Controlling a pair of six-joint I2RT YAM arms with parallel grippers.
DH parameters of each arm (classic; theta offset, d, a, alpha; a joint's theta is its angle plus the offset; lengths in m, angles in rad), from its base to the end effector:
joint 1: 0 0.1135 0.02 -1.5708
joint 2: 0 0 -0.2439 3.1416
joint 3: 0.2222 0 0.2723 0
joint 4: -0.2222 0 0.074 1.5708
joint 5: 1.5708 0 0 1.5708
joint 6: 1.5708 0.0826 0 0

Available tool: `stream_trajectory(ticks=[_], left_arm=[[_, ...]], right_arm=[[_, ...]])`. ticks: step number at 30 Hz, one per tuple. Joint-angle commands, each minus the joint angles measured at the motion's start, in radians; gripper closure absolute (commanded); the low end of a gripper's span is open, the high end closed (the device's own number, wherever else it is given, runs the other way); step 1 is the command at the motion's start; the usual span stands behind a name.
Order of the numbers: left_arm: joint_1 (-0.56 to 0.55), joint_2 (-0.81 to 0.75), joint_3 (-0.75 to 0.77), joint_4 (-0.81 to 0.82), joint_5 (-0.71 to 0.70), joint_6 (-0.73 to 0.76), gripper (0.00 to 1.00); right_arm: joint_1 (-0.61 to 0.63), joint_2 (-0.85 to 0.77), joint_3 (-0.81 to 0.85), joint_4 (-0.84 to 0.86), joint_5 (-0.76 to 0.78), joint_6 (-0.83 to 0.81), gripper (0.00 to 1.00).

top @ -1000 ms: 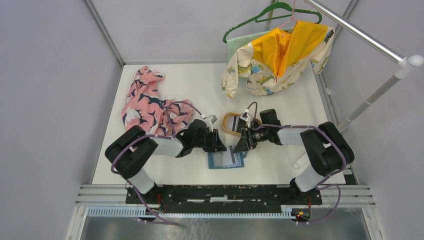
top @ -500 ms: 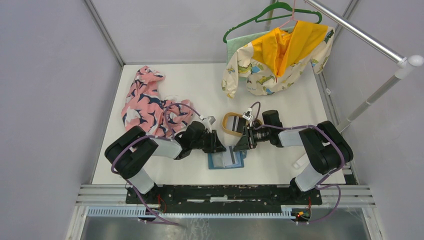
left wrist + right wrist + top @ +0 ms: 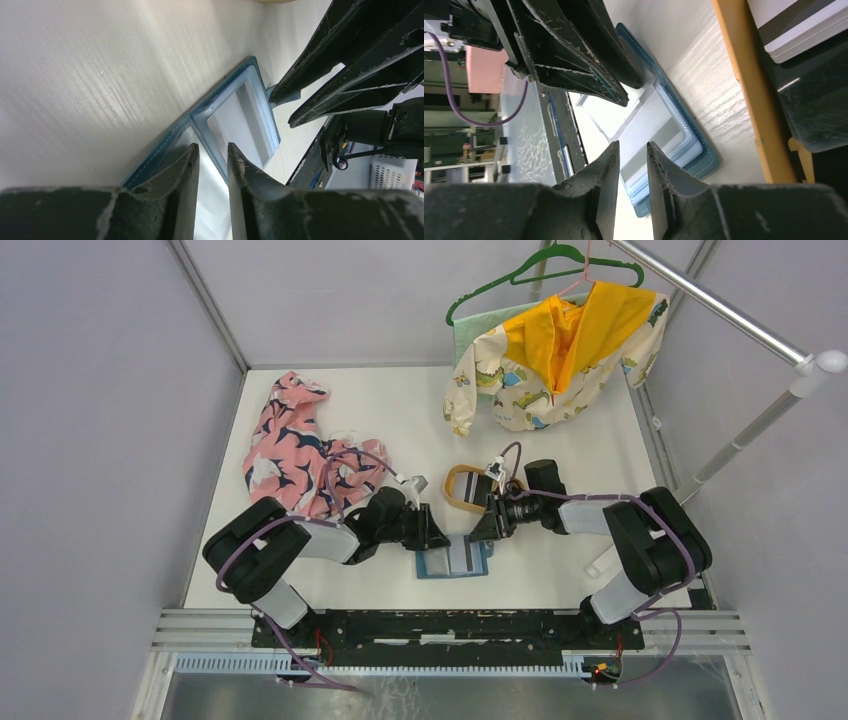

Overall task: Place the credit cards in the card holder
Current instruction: Insert the credit card into the card holder.

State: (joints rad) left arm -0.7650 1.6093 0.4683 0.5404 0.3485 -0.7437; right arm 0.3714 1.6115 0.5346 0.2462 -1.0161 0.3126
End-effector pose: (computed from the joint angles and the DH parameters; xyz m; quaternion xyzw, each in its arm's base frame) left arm 0.2111 -0.2418 0.0551 0.0901 0.8703 -0.4263 0.2296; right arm 0.2428 0.1699 0.0650 -0.1998 0.8090 0.5332 0.1456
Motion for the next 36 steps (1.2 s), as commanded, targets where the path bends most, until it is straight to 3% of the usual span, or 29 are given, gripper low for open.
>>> stream_trajectory(ticks=[1, 10, 27, 36], left_arm=[[-0.004, -0.074, -0.011, -0.007, -0.016, -0.030, 0.66], [-0.018, -0.143, -0.006, -0.085, -0.013, -0.023, 0.72], [-0.096, -0.025, 0.021, -0.126, -0.085, -0.047, 0.79], [-0.102, 0.024, 0.021, -0.126, -0.106, -0.051, 0.84]], right_arm=[[0.000, -0.075, 0.021, -0.049, 0.072, -0.088, 0.65], [0.002, -0.026, 0.024, -0.080, 0.092, -0.088, 0.59], [0.002, 0.026, 0.033, -0.109, 0.102, -0.083, 0.54], [0.003, 0.016, 0.021, -0.032, -0.009, -0.011, 0.56]])
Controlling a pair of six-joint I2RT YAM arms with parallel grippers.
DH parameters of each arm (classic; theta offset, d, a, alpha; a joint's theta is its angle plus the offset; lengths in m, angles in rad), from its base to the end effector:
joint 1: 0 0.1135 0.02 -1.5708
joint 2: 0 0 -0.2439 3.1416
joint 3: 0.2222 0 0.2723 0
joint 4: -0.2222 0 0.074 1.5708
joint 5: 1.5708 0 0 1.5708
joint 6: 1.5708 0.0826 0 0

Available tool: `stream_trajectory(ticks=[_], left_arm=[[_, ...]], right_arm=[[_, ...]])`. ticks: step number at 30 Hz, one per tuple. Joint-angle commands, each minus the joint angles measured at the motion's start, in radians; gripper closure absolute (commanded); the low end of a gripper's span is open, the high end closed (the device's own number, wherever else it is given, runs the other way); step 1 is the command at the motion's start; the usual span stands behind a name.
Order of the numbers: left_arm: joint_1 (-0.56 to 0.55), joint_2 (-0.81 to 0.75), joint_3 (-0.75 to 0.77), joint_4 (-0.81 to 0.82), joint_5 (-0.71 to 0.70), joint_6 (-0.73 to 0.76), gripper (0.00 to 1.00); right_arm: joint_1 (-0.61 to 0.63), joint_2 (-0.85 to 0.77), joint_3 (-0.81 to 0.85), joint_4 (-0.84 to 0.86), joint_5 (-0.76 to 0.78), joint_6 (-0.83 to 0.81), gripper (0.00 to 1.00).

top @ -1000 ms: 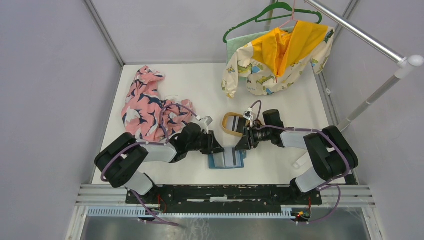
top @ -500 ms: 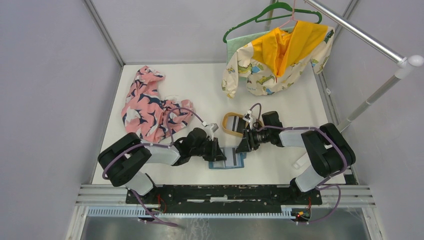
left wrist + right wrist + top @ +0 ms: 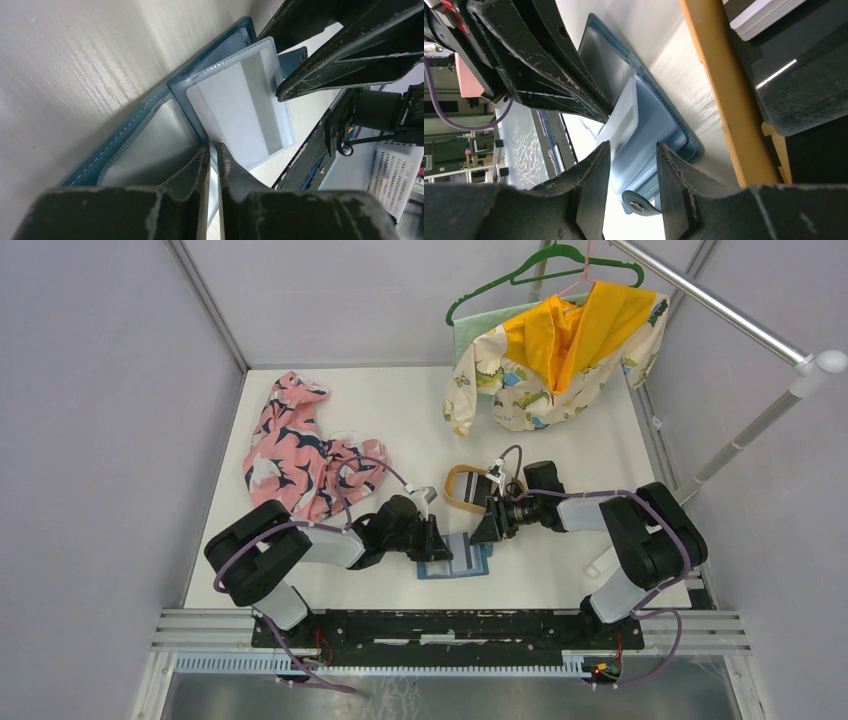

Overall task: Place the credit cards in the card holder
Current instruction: Insert the credit card into the card holder.

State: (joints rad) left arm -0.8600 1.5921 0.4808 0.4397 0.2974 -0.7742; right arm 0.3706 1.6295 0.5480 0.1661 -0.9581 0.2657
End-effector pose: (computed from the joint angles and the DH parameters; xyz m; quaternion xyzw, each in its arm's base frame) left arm 0.1882 -0.2557 0.0507 0.1025 0.8871 -0.4047 0.1968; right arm 0.2423 0.1666 0.0544 -0.1922 0.8313 0.5039 0.1348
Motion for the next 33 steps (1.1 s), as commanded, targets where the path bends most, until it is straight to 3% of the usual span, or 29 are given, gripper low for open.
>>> stream_trajectory(ticks=[1, 8, 15, 18, 23, 33], left_arm=[[-0.007, 0.043, 0.008, -0.026, -0.056, -0.020, 0.84], [-0.006, 0.049, 0.001, -0.025, -0.060, -0.019, 0.86], [-0.006, 0.056, -0.008, -0.016, -0.064, -0.017, 0.86], [-0.007, 0.066, -0.014, -0.005, -0.063, -0.019, 0.87], [-0.007, 0.079, -0.019, 0.011, -0.058, -0.020, 0.87], [-0.006, 0.086, -0.028, 0.031, -0.052, -0.022, 0.88]], right_arm=[[0.003, -0.007, 0.009, 0.049, -0.073, 0.035, 0.56], [0.003, -0.037, 0.028, 0.031, -0.114, -0.011, 0.55], [0.001, -0.065, 0.093, -0.123, -0.187, -0.254, 0.53], [-0.005, -0.071, 0.127, -0.240, -0.170, -0.395, 0.53], [-0.013, -0.080, 0.165, -0.334, -0.063, -0.477, 0.58], [-0.042, -0.201, 0.152, -0.368, -0.066, -0.597, 0.58]])
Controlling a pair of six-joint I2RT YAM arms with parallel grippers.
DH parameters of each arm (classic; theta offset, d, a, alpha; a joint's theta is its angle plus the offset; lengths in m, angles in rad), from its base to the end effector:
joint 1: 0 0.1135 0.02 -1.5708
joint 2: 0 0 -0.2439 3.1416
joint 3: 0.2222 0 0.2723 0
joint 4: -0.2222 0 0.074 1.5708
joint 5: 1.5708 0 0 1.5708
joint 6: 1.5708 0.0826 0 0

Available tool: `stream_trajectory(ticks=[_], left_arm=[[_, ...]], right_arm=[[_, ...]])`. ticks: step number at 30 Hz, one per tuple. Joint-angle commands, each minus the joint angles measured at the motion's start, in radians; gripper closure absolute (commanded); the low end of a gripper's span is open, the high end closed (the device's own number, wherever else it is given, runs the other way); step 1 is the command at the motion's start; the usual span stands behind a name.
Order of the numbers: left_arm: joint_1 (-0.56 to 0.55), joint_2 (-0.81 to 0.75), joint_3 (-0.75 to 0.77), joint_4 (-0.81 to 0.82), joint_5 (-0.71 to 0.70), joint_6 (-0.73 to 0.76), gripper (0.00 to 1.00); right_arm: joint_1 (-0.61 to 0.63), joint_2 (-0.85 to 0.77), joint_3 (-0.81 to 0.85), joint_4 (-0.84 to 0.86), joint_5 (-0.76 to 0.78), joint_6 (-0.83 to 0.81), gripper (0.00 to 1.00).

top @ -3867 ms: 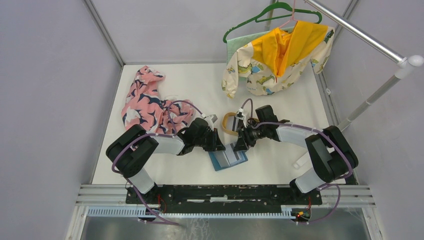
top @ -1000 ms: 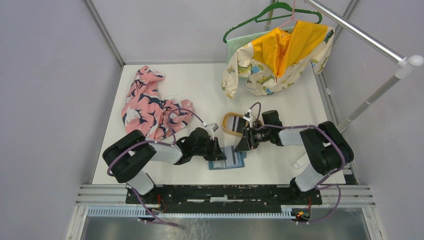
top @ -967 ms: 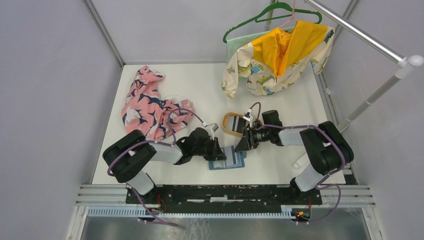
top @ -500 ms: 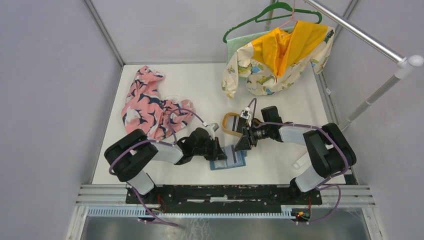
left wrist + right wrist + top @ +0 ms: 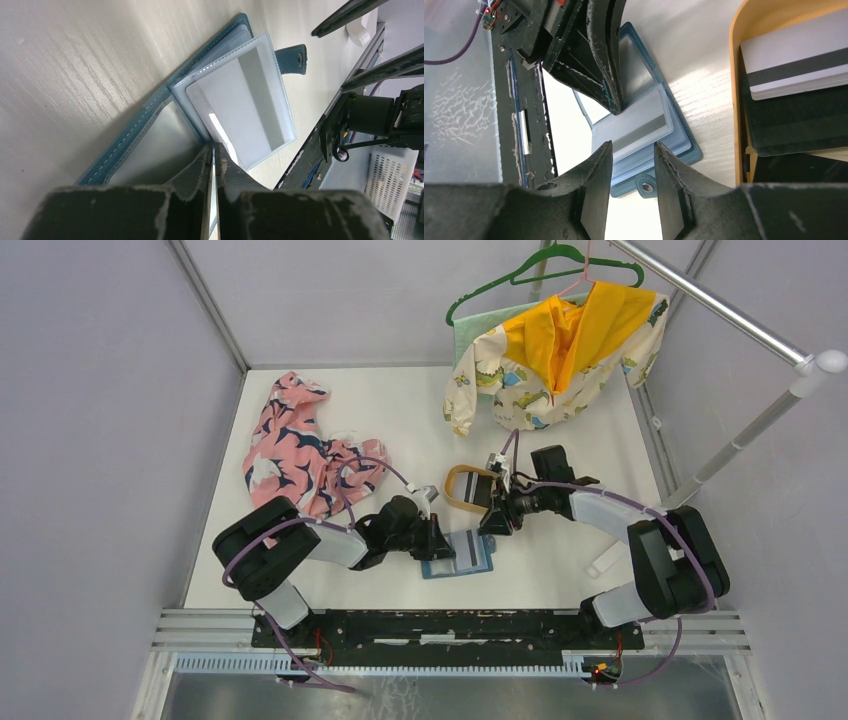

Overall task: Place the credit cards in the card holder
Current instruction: Insert the credit card into the card holder.

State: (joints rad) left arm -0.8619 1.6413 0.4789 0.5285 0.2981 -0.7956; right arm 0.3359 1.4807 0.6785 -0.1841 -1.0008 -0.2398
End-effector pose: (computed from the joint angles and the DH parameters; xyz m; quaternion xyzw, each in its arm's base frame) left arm 0.1905 -0.2594 0.0463 0.0963 0.8797 -0.4187 0.2041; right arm 0.2521 0.1617 0.1083 -0.3711 0.7664 0.4710 0.2304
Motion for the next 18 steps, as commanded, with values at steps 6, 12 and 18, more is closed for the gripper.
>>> stream_trajectory(ticks=[6, 12, 18], left_arm=[[-0.004, 0.041, -0.029, -0.052, -0.051, -0.001, 0.88], [-0.003, 0.048, -0.025, -0.046, -0.047, 0.001, 0.88], [-0.003, 0.046, -0.023, -0.045, -0.044, 0.002, 0.89]], right_arm=[[-0.005, -0.003, 0.042, -0.087, -0.040, -0.148, 0.71], [0.018, 0.028, 0.044, -0.103, 0.015, -0.161, 0.81], [0.050, 0.060, 0.053, -0.103, 0.098, -0.150, 0.89]])
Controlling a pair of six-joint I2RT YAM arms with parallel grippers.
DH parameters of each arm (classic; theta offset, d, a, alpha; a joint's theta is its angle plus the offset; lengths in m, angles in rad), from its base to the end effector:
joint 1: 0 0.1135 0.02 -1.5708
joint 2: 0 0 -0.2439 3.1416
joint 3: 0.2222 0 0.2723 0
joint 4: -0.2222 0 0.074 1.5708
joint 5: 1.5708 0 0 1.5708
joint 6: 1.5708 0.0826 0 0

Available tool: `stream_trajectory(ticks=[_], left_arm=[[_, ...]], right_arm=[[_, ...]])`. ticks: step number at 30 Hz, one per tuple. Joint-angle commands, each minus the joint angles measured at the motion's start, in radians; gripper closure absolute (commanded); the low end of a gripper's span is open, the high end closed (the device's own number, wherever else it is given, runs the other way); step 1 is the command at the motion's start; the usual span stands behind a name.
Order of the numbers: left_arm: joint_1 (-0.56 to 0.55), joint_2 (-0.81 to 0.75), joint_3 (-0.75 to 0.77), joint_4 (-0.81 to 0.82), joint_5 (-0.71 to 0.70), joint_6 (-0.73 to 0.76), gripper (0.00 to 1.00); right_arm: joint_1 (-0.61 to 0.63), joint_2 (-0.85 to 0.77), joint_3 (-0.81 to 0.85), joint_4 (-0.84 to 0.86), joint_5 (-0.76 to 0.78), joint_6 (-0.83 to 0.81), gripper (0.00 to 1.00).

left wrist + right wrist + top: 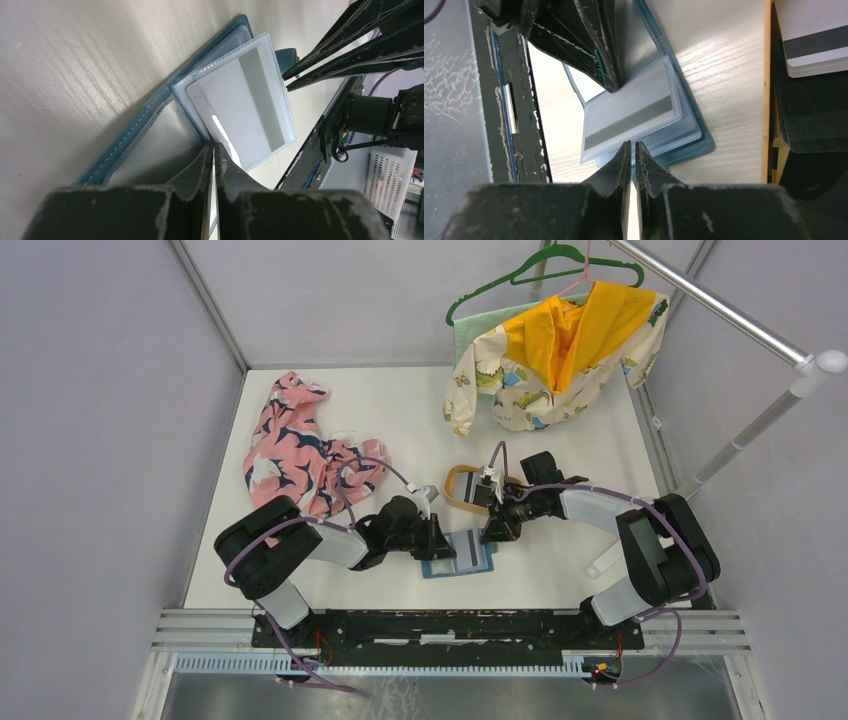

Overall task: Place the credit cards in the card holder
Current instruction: Insert the credit card into the card holder.

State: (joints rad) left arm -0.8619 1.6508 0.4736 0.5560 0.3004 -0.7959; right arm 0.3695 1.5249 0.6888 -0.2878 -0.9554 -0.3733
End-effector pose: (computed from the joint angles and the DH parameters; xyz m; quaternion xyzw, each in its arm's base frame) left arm 0.1905 -0.2597 0.0453 0.0974 0.8766 -0.4231 0.2073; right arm 0.2405 0.1655 0.0905 -0.4092 0.7700 0.4479 0.1976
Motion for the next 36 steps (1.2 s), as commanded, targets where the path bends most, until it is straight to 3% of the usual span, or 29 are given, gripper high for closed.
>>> stream_trajectory(ticks=[1, 10, 16, 22, 36], left_arm=[[-0.002, 0.037, -0.017, -0.073, -0.046, 0.003, 0.89], [-0.002, 0.037, -0.011, -0.074, -0.042, 0.004, 0.89], [-0.002, 0.037, -0.003, -0.074, -0.035, 0.006, 0.88], [-0.002, 0.030, -0.012, -0.036, -0.013, -0.008, 0.80], [0.014, -0.032, -0.076, 0.070, 0.019, -0.068, 0.66]], right_arm=[[0.015, 0.018, 0.043, 0.001, 0.063, -0.016, 0.89], [0.023, 0.028, 0.037, 0.012, 0.083, -0.009, 0.91], [0.070, 0.053, 0.026, 0.052, -0.037, 0.020, 0.92], [0.099, 0.044, -0.021, 0.203, -0.155, 0.146, 0.91], [0.117, 0.067, -0.137, 0.549, -0.145, 0.437, 0.87]])
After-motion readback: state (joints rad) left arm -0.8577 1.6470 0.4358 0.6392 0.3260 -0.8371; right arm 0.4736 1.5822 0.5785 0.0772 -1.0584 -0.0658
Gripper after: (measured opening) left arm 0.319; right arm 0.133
